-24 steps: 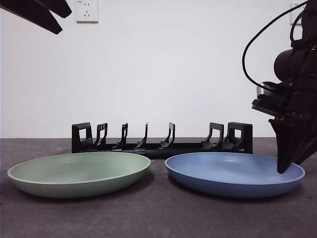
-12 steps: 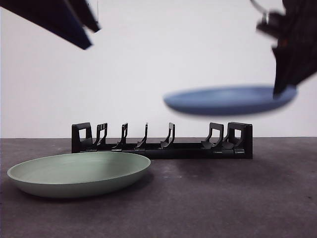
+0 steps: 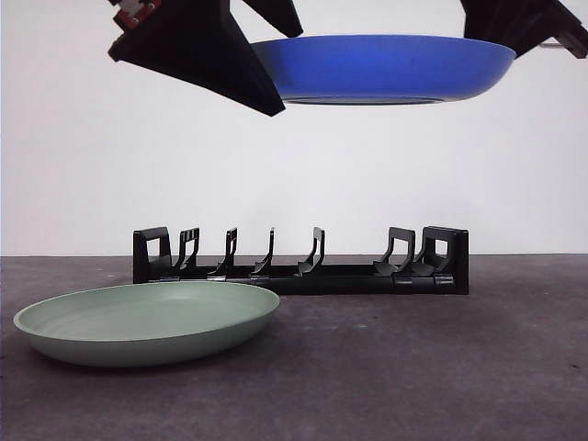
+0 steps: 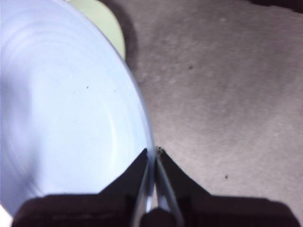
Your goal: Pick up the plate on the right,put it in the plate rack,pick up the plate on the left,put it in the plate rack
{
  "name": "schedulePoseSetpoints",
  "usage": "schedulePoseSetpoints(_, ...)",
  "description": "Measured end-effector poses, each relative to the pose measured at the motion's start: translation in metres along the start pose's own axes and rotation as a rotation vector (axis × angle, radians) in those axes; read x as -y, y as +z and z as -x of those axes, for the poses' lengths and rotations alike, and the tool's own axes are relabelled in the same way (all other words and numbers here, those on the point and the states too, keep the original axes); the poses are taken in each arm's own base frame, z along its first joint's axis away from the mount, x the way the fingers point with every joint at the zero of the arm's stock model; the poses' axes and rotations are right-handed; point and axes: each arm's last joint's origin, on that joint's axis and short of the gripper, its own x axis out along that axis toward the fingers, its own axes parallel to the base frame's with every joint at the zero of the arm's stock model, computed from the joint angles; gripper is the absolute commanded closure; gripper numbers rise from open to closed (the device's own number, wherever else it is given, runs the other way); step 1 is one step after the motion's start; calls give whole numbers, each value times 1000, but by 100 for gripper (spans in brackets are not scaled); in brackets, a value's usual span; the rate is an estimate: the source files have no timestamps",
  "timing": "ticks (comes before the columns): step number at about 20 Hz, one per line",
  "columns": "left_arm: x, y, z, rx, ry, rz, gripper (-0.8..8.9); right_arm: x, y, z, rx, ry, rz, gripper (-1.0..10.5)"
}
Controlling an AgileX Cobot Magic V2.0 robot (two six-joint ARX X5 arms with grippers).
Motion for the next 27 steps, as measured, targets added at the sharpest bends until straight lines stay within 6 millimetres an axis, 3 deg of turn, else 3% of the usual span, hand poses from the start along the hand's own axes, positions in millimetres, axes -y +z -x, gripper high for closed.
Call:
schedulePoseSetpoints(5,3,-1,0,-16,-24,-11,728,-1,0,0,0,-23,-5,959)
schedulePoseSetpoints(13,9,-2,0,-30,-81,-64,822,-1,2,1,11,-46,-21,959)
schedulePoseSetpoints(23,12,0,1,-30,-98,-82,822,-2,6,1,54,-33,1,935)
schedulePoseSetpoints(27,14,1,2,-24,-113,-45,822,-3,11,1,100,-27,7,688)
